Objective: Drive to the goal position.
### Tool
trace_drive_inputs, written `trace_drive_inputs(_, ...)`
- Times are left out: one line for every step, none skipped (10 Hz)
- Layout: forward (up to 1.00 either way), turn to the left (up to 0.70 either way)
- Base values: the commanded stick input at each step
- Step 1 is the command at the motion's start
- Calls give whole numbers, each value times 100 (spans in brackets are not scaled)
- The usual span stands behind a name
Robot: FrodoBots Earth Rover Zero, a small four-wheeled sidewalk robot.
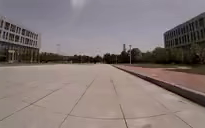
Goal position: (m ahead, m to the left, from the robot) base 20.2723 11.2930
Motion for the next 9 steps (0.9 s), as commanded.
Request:
trace_drive_inputs(100,0)
trace_drive_inputs(100,0)
trace_drive_inputs(100,0)
trace_drive_inputs(100,0)
trace_drive_inputs(100,0)
trace_drive_inputs(100,0)
trace_drive_inputs(100,0)
trace_drive_inputs(100,0)
trace_drive_inputs(100,0)
